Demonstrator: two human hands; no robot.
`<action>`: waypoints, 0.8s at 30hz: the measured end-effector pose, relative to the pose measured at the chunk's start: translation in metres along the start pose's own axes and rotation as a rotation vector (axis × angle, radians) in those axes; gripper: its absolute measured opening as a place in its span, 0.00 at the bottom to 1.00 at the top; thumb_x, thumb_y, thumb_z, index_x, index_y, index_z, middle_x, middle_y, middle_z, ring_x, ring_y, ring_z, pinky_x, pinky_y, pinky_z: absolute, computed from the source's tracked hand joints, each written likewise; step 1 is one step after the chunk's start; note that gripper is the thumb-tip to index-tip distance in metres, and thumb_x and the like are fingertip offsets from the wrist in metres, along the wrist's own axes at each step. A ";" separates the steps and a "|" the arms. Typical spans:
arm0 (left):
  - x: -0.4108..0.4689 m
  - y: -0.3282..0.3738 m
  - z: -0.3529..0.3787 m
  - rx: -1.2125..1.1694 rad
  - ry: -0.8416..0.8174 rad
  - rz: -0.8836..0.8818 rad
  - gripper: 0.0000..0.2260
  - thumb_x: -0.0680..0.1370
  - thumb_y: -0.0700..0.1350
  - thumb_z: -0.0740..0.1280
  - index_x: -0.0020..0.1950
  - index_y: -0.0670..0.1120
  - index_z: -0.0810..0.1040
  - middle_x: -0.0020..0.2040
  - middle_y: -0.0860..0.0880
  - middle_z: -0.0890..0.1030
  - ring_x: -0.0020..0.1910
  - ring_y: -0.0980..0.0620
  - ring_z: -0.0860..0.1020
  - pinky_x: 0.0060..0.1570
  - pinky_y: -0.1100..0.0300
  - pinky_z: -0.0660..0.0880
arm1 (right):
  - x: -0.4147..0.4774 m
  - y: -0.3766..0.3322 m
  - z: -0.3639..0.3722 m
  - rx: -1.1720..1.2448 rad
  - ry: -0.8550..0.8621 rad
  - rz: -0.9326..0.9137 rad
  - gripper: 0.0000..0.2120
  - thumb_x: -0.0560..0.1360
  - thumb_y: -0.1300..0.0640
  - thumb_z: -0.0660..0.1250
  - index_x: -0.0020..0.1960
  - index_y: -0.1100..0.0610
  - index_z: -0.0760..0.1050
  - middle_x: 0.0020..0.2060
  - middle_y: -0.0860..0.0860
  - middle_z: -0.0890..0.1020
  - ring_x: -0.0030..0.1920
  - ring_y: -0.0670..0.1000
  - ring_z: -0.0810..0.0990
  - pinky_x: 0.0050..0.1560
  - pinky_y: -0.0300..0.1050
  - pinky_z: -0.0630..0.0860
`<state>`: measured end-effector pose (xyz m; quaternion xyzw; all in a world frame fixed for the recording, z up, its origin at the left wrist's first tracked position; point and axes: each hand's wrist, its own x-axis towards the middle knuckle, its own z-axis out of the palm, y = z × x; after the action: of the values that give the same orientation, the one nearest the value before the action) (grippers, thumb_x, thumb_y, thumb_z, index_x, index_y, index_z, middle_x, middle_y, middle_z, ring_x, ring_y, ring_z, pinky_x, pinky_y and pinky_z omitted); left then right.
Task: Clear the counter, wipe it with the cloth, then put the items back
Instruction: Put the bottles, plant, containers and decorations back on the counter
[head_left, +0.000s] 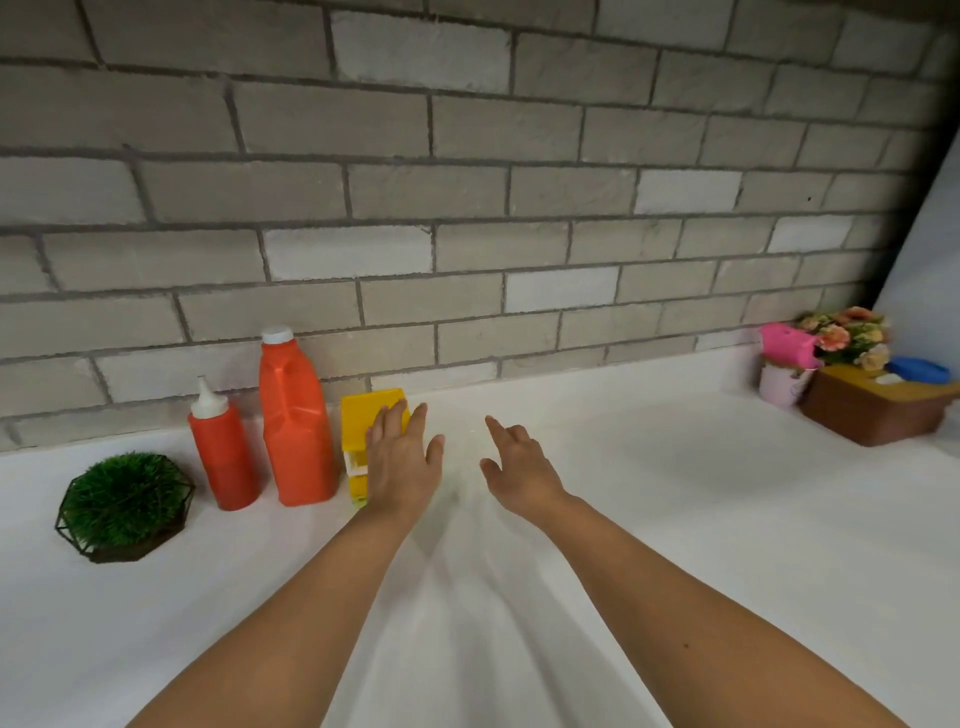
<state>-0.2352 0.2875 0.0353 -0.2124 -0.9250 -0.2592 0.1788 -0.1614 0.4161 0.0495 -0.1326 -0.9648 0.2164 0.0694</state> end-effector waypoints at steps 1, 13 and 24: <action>-0.001 0.010 0.003 -0.018 0.000 0.014 0.22 0.80 0.49 0.59 0.73 0.44 0.64 0.74 0.42 0.62 0.74 0.42 0.56 0.73 0.50 0.53 | -0.005 0.007 -0.003 0.000 0.005 0.016 0.28 0.81 0.54 0.54 0.77 0.51 0.47 0.71 0.54 0.61 0.69 0.56 0.63 0.66 0.52 0.68; -0.035 0.142 0.043 -0.122 -0.171 0.152 0.21 0.81 0.51 0.57 0.73 0.49 0.63 0.74 0.47 0.60 0.73 0.47 0.58 0.73 0.50 0.52 | -0.075 0.122 -0.057 0.032 0.143 0.219 0.26 0.80 0.53 0.55 0.76 0.53 0.52 0.69 0.55 0.64 0.67 0.57 0.65 0.65 0.52 0.68; -0.086 0.317 0.101 -0.199 -0.274 0.289 0.20 0.81 0.51 0.56 0.72 0.49 0.64 0.73 0.47 0.61 0.72 0.47 0.59 0.72 0.50 0.53 | -0.158 0.277 -0.140 0.023 0.259 0.391 0.26 0.80 0.53 0.57 0.76 0.54 0.55 0.69 0.55 0.65 0.68 0.56 0.65 0.66 0.50 0.68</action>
<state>-0.0308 0.5636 0.0448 -0.3927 -0.8705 -0.2896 0.0649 0.0791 0.6682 0.0421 -0.3429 -0.9012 0.2178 0.1508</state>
